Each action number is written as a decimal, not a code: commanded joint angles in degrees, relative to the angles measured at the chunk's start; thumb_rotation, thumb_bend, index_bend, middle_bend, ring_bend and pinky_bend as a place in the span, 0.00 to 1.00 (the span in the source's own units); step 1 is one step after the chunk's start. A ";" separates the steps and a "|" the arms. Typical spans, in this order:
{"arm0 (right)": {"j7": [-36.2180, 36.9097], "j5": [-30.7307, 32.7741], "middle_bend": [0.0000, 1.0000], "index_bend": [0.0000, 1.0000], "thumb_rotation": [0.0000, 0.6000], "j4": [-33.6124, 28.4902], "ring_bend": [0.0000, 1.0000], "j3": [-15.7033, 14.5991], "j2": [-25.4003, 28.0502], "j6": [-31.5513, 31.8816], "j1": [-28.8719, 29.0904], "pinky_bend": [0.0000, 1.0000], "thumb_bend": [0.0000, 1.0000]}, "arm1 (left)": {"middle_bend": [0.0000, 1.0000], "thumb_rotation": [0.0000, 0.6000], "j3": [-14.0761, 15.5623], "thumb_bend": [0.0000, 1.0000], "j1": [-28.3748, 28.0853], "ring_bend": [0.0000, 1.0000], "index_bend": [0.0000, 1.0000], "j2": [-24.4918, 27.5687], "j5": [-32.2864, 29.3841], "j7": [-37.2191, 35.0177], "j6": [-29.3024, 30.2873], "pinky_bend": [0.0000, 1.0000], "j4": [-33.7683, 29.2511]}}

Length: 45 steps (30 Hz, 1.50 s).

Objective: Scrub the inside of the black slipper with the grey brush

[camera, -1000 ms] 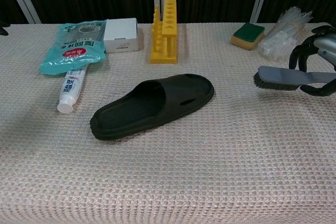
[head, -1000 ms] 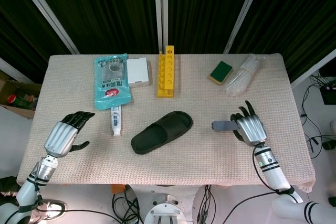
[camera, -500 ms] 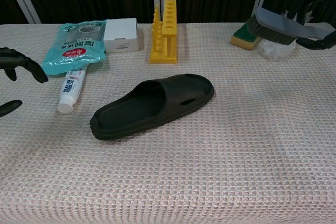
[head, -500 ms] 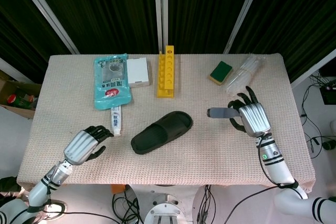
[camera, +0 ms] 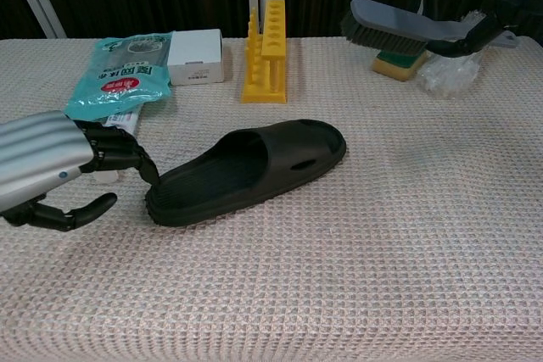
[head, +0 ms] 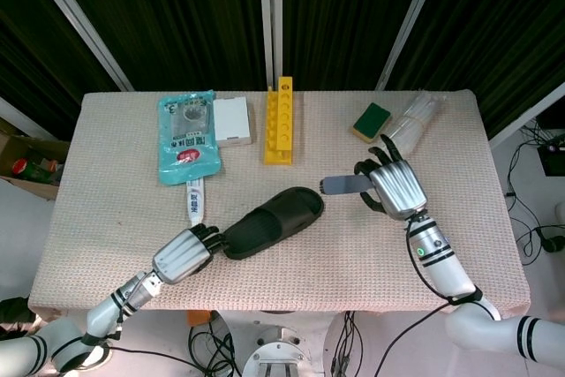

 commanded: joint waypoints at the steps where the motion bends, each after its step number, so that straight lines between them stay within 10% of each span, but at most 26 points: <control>1: -2.34 2.47 0.66 0.68 1.00 -0.27 0.19 0.50 -1.33 -0.84 1.52 0.00 0.34 | 0.35 1.00 0.13 0.56 -1.04 0.29 0.31 -1.94 0.05 0.83 -1.24 0.41 1.14; 45: -20.06 20.98 0.69 0.71 1.00 2.39 0.19 -5.08 -11.36 -8.46 16.10 0.00 0.36 | 0.35 1.00 2.79 0.58 -3.49 0.28 0.30 -6.37 -4.56 3.68 -5.52 0.41 6.11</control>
